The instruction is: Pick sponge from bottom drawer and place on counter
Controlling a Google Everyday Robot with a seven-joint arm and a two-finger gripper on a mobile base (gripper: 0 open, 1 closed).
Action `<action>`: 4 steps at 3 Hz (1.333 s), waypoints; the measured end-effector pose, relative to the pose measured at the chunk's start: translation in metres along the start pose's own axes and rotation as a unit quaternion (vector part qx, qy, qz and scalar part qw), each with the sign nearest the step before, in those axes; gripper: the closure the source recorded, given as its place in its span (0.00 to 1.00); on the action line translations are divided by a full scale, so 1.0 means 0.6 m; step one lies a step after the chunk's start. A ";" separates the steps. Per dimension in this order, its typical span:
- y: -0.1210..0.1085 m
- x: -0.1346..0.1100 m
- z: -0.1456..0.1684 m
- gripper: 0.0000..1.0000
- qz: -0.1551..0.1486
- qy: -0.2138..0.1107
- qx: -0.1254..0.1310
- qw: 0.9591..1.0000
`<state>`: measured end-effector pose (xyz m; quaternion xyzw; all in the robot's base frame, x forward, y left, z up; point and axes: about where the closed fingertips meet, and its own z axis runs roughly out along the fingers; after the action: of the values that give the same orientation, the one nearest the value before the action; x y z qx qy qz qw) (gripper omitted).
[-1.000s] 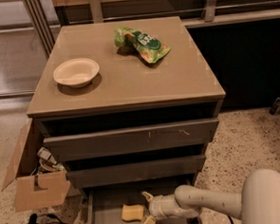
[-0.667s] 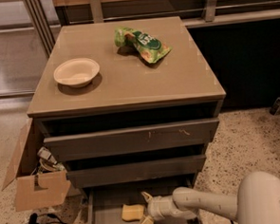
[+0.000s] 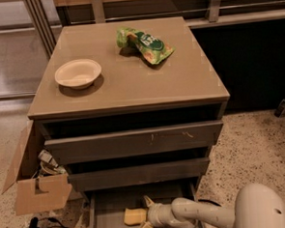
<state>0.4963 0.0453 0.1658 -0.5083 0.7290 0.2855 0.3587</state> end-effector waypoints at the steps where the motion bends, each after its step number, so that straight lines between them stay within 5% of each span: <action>1: -0.002 0.022 0.032 0.00 -0.011 0.011 0.007 1.000; 2: -0.006 0.040 0.065 0.00 -0.026 0.026 0.007 0.999; 4: -0.006 0.040 0.068 0.40 -0.027 0.027 0.007 0.999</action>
Offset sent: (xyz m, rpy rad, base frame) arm 0.0154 0.0235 -0.0659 -0.1118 -0.0509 0.0391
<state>0.5040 0.0630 0.1226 -0.5326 0.7265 0.2572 0.3499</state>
